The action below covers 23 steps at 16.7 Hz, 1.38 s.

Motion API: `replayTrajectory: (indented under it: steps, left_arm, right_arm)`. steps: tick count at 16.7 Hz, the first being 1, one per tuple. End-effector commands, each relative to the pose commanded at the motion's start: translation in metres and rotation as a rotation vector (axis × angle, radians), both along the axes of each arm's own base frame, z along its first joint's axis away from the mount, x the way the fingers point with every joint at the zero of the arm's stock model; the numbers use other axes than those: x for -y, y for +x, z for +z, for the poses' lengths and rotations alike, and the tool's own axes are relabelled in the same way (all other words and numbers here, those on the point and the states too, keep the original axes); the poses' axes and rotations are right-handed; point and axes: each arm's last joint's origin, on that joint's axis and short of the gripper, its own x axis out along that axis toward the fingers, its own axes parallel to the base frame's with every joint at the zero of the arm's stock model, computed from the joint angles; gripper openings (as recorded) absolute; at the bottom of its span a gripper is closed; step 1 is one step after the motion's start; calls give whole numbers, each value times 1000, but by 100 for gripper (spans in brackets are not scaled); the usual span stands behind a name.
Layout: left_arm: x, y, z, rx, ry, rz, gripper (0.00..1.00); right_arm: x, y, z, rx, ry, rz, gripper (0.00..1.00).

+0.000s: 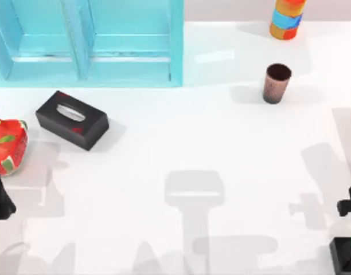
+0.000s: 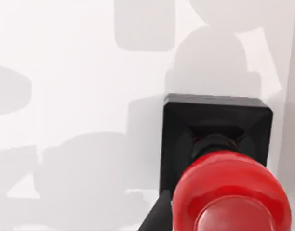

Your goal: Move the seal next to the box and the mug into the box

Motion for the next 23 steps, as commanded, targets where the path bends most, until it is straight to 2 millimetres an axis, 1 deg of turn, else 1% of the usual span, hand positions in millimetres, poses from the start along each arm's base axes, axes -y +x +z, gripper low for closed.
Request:
replayTrajectory:
  steps: [2,3,11,13,14,16,21,23]
  left_arm:
    - [0,0,0,0,0,0,100]
    - [0,0,0,0,0,0,100]
    - [0,0,0,0,0,0,100]
    - [0,0,0,0,0,0,100]
    - [0,0,0,0,0,0,100]
    - [0,0,0,0,0,0,100]
    - [0,0,0,0,0,0,100]
    - [0,0,0,0,0,0,100]
  right_arm:
    - [0,0,0,0,0,0,98]
    - [0,0,0,0,0,0,100]
    - [0,0,0,0,0,0,100]
    - [0,1,4,0,1,3,100]
    - [-1,1,10,-2,0,5,100]
    - [-2,4,27,-8,-1,5,100]
    - [-1,3,85,-1,0,1,100]
    - [0,1,98,1,0,0,100]
